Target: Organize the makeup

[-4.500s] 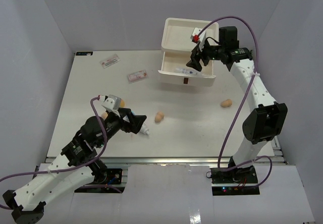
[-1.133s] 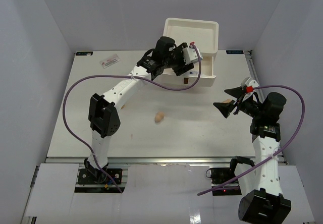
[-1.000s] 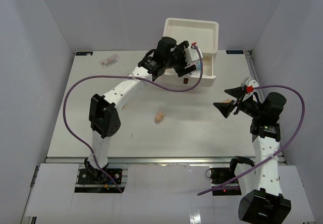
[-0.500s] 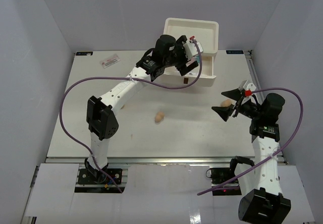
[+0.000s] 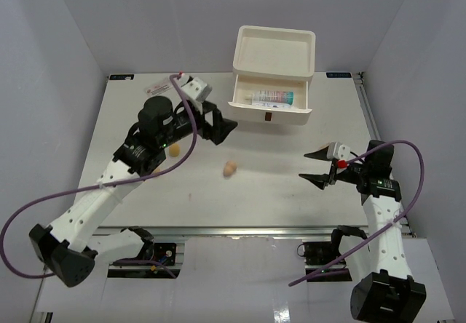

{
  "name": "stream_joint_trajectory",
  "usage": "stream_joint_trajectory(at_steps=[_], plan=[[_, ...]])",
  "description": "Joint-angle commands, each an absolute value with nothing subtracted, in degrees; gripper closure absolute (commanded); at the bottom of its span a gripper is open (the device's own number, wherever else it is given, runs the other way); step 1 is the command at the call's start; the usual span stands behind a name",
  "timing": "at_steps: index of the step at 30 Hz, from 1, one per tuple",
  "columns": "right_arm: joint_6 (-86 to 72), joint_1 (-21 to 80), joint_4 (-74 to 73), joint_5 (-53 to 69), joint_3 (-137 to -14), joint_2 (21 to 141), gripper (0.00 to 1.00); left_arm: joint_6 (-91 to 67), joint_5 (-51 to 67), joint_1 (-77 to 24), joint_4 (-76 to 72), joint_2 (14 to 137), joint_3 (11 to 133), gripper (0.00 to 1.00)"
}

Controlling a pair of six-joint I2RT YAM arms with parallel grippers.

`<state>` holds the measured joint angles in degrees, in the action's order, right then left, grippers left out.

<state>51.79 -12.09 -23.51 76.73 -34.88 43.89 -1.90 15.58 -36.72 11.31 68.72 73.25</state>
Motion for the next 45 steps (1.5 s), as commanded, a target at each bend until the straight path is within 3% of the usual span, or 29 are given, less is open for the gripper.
stream_joint_trajectory(at_steps=[1,10,19,28,39,45], plan=[[69.52,-6.01,-36.55,68.36,-39.62,46.28,0.34,-14.45,16.46,-34.33,13.05,59.65,59.33,0.02],[62.15,17.52,-33.03,35.52,-51.79,60.73,0.62,-15.7,13.28,-33.05,13.89,48.58,42.13,0.02],[52.85,34.5,-26.14,9.29,-63.36,78.44,0.7,-17.23,10.12,-32.0,13.35,44.47,38.84,0.02],[52.54,34.4,-17.64,-6.99,-71.57,89.59,0.69,-17.22,10.02,-30.16,13.54,43.51,38.68,0.02],[53.45,29.53,-17.27,-5.63,-85.3,97.84,0.5,-17.23,10.81,-29.71,13.4,44.03,38.67,0.02],[52.5,28.6,-17.24,-3.54,-91.24,101.93,0.47,-17.3,10.81,-29.62,13.43,43.96,38.58,0.02]])
